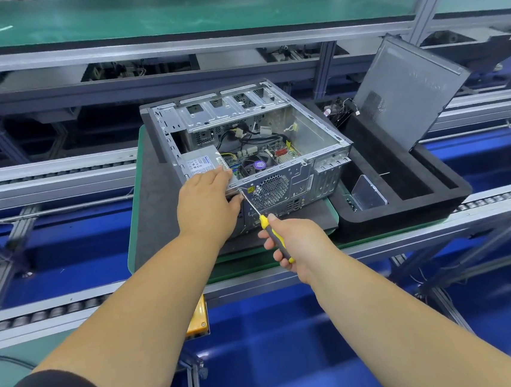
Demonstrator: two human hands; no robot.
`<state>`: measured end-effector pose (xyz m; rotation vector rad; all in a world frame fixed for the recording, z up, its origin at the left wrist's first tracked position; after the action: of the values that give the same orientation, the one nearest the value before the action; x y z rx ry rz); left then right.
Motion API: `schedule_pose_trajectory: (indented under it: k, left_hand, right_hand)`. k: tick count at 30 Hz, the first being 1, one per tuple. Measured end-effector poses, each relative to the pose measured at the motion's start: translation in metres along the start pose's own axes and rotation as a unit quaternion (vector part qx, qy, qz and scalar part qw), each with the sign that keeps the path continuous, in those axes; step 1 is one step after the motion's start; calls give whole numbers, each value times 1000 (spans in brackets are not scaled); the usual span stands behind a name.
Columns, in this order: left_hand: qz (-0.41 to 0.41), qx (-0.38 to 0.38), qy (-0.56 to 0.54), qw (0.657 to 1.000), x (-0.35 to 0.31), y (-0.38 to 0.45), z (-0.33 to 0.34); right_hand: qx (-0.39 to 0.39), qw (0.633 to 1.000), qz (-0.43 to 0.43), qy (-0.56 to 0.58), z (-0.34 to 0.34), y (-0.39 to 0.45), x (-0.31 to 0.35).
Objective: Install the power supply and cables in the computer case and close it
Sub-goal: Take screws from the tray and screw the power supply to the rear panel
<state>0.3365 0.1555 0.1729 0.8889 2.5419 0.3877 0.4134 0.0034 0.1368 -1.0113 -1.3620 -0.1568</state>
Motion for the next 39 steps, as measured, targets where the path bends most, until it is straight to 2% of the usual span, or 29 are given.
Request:
schedule_pose_trajectory:
  k: [5, 14, 21, 24, 29, 33, 36, 39]
  left_hand:
    - [5, 1, 4, 1000, 0, 0, 1]
    - [3, 5, 8, 1000, 0, 1, 1]
    - [1, 7, 10, 1000, -1, 0, 1]
    - [-1, 11, 11, 1000, 0, 0, 2]
    - [-2, 12, 11, 1000, 0, 0, 2]
    - [-1, 13, 13, 1000, 0, 1, 2]
    - [0, 11, 15, 1000, -1, 0, 2]
    - [2, 10, 13, 1000, -1, 1, 1]
  right_hand:
    - [10, 998, -11, 64, 1, -2, -5]
    - [-19, 1000, -17, -11, -3, -2, -2]
    - [7, 999, 14, 32, 0, -10, 3]
    - [7, 998, -14, 57, 1, -9, 1]
    - [-35, 998, -46, 11, -3, -6, 0]
    - [-37, 998, -55, 24, -2, -11, 3]
    - [-31, 999, -42, 0, -1, -17, 12]
    - [11, 1000, 1, -5, 4, -24, 22]
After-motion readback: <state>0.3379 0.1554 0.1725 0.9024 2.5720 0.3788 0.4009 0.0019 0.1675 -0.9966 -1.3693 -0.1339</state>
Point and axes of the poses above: each hand's wrist, its own y-axis towards the middle knuckle, its own z-axis out of the palm, x = y × z, the point moved 5 cm from there along y, towards the middle knuckle, and after that the axes turned 10 degrees about -z, right-handed, at the moved point
